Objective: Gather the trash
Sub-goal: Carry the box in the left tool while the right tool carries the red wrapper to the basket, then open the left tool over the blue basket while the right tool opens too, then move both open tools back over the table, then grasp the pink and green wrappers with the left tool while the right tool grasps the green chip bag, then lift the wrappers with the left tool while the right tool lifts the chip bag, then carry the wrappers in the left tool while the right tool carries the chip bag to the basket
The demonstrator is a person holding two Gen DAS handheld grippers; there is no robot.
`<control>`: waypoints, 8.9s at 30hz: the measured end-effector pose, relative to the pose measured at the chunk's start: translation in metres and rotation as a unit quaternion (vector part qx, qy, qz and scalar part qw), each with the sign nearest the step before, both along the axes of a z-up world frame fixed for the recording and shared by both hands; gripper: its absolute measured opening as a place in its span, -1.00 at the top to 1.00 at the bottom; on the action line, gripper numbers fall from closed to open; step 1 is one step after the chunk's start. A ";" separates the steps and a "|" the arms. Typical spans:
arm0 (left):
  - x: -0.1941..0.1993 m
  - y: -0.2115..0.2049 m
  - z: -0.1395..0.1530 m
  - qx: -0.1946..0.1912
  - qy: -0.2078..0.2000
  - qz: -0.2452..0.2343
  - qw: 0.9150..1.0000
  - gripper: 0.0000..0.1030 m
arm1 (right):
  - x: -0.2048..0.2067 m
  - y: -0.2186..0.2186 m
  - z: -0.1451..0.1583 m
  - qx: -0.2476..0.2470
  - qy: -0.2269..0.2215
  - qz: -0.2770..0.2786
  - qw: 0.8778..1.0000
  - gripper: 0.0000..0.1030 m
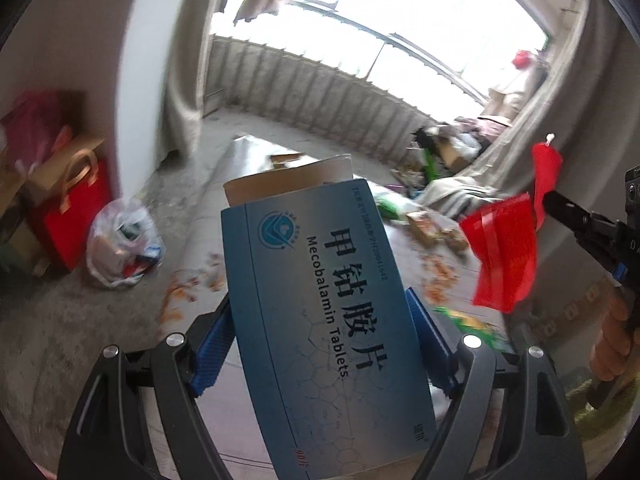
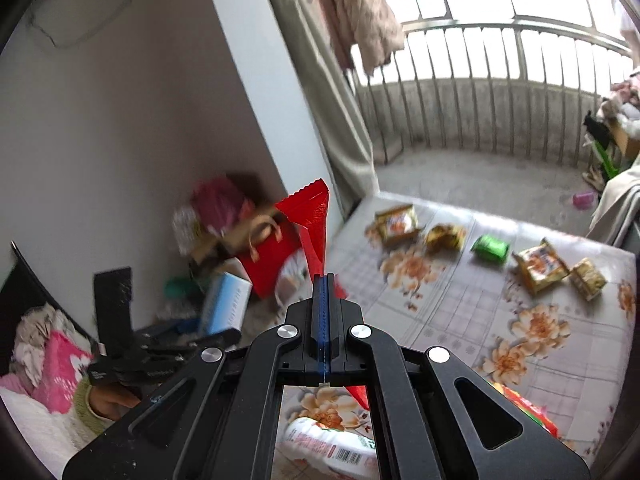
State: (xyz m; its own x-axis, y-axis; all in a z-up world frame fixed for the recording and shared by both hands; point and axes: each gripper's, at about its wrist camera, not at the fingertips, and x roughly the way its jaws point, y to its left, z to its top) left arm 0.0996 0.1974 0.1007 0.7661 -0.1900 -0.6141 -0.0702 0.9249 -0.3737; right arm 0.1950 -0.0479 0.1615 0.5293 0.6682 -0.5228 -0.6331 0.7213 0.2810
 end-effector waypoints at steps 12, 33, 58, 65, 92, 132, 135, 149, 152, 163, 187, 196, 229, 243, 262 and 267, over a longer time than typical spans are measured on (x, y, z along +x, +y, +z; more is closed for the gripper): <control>0.010 -0.149 0.060 -0.010 -0.046 -0.206 0.977 -0.52 | -0.090 -0.166 0.025 0.084 -0.080 -0.166 0.979 1.00; -0.013 -0.538 -0.034 0.026 0.058 -0.545 0.836 -0.52 | -0.239 -0.427 -0.142 0.108 0.053 -0.577 0.808 1.00; 0.007 -0.748 -0.246 0.104 0.226 -0.524 0.814 -0.73 | -0.259 -0.566 -0.348 0.215 0.258 -0.677 0.655 0.01; 0.005 -0.733 -0.212 0.083 0.207 -0.518 0.826 -0.73 | -0.273 -0.540 -0.346 0.235 0.261 -0.671 0.653 -0.08; -0.036 -0.416 -0.017 0.034 0.008 -0.438 0.898 -0.73 | -0.242 -0.397 -0.202 0.212 0.149 -0.537 0.803 -0.44; 0.011 -0.114 -0.084 -0.165 0.012 -0.213 0.963 -0.23 | -0.047 -0.239 -0.223 0.299 0.321 -0.318 0.840 -0.44; 0.018 -0.115 -0.088 -0.178 0.022 -0.213 0.961 -0.11 | -0.043 -0.241 -0.233 0.337 0.335 -0.303 0.826 -0.43; 0.048 -0.117 -0.104 -0.256 0.113 -0.191 0.941 0.07 | -0.048 -0.252 -0.244 0.409 0.342 -0.246 0.810 0.44; 0.055 -0.112 -0.104 -0.252 0.125 -0.172 0.944 0.06 | -0.048 -0.253 -0.247 0.417 0.344 -0.235 0.808 0.59; 0.088 -0.094 -0.118 -0.311 0.202 -0.119 0.921 -0.05 | -0.048 -0.259 -0.258 0.450 0.358 -0.213 0.790 0.73; 0.123 -0.109 -0.152 -0.399 0.272 -0.143 0.864 0.17 | -0.051 -0.268 -0.274 0.474 0.373 -0.208 0.770 0.73; 0.120 -0.114 -0.135 -0.389 0.246 -0.162 0.873 0.52 | -0.055 -0.272 -0.275 0.498 0.369 -0.199 0.759 0.73; 0.106 -0.161 -0.064 -0.427 0.150 -0.256 0.854 0.82 | -0.082 -0.300 -0.210 0.612 0.228 -0.131 0.746 0.97; 0.103 -0.201 -0.046 -0.416 0.136 -0.298 0.848 0.83 | -0.113 -0.338 -0.202 0.633 0.165 -0.161 0.739 0.97; 0.080 -0.325 -0.037 -0.403 0.171 -0.394 0.808 0.83 | -0.265 -0.451 -0.213 0.565 0.053 -0.400 0.719 0.97; 0.073 -0.362 -0.042 -0.386 0.182 -0.413 0.804 0.83 | -0.287 -0.466 -0.217 0.474 0.063 -0.489 0.729 0.97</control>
